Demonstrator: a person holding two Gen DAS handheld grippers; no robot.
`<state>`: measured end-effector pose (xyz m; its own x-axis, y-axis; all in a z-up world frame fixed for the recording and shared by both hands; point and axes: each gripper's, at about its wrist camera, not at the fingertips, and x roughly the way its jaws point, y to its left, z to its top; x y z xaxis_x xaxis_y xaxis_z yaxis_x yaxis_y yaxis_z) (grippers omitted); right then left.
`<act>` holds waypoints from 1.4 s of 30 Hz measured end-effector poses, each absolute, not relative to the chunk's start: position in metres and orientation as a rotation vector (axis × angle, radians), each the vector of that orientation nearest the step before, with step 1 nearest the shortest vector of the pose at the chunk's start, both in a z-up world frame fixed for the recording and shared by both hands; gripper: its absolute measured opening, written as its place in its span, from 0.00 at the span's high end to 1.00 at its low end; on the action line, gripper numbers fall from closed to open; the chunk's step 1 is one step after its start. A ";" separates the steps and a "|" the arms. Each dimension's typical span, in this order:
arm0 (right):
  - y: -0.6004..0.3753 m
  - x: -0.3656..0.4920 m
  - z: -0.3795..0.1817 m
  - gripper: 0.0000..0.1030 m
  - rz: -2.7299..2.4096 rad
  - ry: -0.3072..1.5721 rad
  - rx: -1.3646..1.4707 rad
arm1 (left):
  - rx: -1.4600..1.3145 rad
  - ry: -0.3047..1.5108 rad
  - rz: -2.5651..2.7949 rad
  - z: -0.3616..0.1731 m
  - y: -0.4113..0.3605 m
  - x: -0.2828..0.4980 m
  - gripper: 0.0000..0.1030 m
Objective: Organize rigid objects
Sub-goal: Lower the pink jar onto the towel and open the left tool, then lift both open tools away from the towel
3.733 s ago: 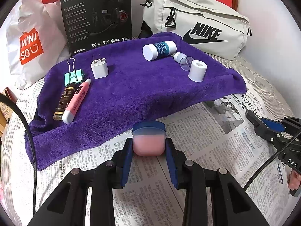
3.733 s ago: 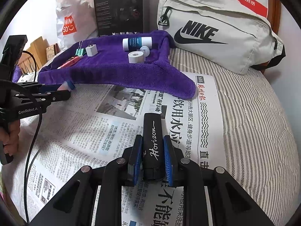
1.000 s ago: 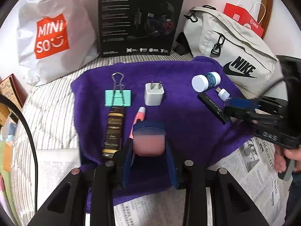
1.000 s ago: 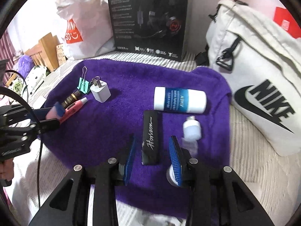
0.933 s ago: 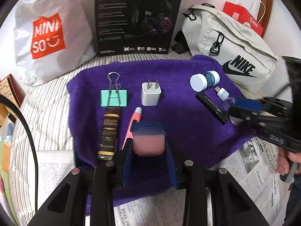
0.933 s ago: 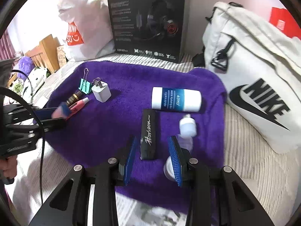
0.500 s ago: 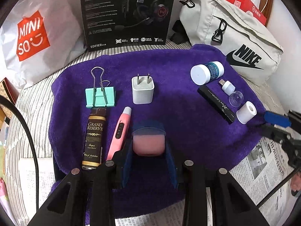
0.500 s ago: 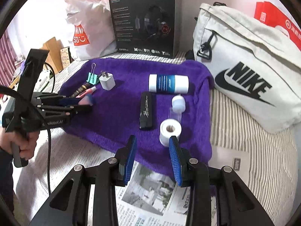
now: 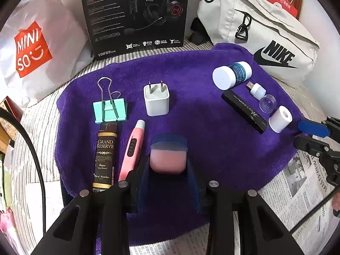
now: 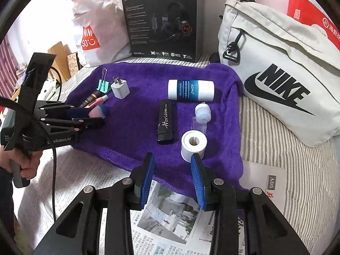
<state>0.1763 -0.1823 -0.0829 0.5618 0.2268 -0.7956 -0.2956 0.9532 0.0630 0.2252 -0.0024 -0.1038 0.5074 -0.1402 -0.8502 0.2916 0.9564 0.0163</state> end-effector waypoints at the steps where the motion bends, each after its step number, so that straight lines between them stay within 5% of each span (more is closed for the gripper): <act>1: -0.183 0.176 -0.082 0.65 0.306 0.926 -0.080 | 0.159 1.010 -0.269 -0.104 -0.002 0.225 0.61; 42: -0.169 0.064 -0.043 0.62 0.204 0.844 0.044 | -0.027 0.851 -0.123 -0.040 0.030 0.062 0.54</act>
